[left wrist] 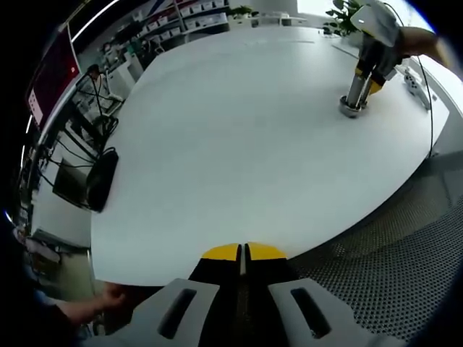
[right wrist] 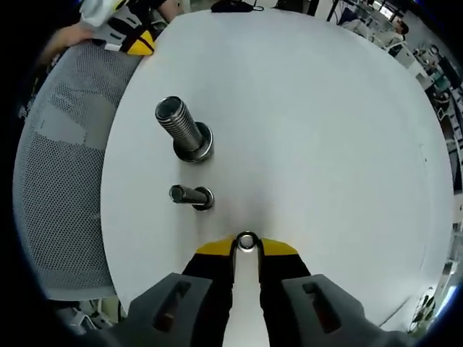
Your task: Place the washer onto the threaded stud by aligning its center hole with the stud, sliding it down to the base, and recovering from edge contact or off-axis alignment until the washer reaches the visible bottom stop.
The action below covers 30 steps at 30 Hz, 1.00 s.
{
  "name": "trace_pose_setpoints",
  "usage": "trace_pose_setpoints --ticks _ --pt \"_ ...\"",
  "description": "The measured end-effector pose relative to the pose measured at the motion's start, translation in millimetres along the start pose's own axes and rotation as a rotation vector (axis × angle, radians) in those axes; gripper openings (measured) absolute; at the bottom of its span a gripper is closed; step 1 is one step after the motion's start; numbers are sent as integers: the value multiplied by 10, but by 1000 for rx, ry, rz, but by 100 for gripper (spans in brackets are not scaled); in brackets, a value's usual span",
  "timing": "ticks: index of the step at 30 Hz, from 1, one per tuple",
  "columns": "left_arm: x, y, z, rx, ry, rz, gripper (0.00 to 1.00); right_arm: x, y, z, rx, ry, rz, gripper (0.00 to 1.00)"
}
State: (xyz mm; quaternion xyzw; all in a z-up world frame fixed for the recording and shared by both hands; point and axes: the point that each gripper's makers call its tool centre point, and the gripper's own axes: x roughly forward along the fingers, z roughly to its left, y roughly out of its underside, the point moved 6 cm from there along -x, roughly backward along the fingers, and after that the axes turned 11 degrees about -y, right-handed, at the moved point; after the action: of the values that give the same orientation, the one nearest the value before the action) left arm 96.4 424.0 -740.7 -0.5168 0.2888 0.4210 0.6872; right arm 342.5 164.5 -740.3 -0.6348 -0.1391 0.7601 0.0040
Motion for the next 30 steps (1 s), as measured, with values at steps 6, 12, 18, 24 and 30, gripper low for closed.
trace_pose_setpoints --ticks 6,12,18,24,30 --pt "1 -1 -1 0 0 0 0 -5 -3 30 -1 35 -8 13" --pt "3 1 -1 0 0 1 0 -82 -56 107 29 33 -88 13" --pt "5 2 -2 1 -1 3 0 -237 -159 239 18 18 -146 13" --pt "4 4 2 0 -2 3 0 -391 -203 284 -1 34 -179 13" --pt "3 3 3 0 -2 2 0 -534 -293 382 -25 12 -190 13"
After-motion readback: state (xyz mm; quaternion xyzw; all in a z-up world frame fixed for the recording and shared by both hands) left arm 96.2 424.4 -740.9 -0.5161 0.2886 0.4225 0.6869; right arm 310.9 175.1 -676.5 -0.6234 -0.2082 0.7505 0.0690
